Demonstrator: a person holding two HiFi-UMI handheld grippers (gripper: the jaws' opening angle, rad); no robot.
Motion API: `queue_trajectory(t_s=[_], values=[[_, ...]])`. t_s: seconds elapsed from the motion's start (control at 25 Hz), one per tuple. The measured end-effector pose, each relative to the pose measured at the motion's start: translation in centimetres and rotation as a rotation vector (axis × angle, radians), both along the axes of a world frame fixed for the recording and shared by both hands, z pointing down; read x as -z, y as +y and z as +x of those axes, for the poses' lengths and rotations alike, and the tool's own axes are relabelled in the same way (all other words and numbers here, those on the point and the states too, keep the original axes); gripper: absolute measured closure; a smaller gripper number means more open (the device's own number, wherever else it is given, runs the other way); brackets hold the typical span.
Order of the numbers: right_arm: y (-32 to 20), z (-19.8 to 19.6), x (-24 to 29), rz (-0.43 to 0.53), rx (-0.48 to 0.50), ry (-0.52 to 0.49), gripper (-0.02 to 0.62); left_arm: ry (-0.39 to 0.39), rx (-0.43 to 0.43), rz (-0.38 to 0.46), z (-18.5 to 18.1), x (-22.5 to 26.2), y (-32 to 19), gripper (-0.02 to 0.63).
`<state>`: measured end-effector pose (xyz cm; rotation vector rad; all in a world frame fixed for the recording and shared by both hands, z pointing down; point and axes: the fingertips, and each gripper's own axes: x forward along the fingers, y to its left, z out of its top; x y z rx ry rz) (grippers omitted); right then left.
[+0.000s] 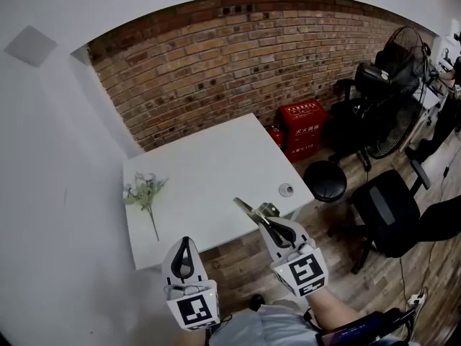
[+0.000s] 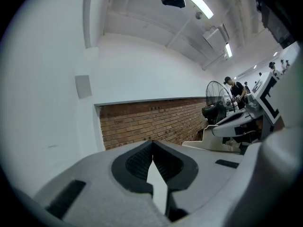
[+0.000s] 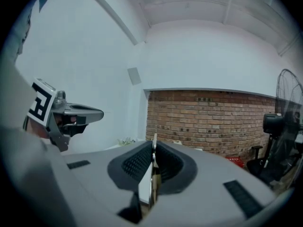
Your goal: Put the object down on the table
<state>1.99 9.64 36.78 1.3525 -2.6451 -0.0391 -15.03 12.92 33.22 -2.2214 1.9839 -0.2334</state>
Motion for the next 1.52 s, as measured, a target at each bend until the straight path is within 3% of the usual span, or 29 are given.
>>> queue_trajectory(t_s=[0.4,0.8,1.2,1.52], values=[[-2.1,0.0,-1.4,-0.025,-0.029,0.007,0.566,-0.007,-0.046,-0.054,0.6,-3.1,-2.8,0.597],[-6.8,1.2,-2.3,-0.038,-0.029,0.005,0.566,-0.005,-0.041,-0.08,1.8,-4.3,-7.3,0.597],[-17.1,2.6,-3.1,-0.067,0.012,-0.009,0.566,-0.059,-0.006,-0.086,3.0,-4.8,-17.0,0.597],[-25.7,1.7,-1.0,-0.045,0.115,-0.028,0.566,-0.081,0.089,-0.061,2.7,-2.7,-23.9,0.597]])
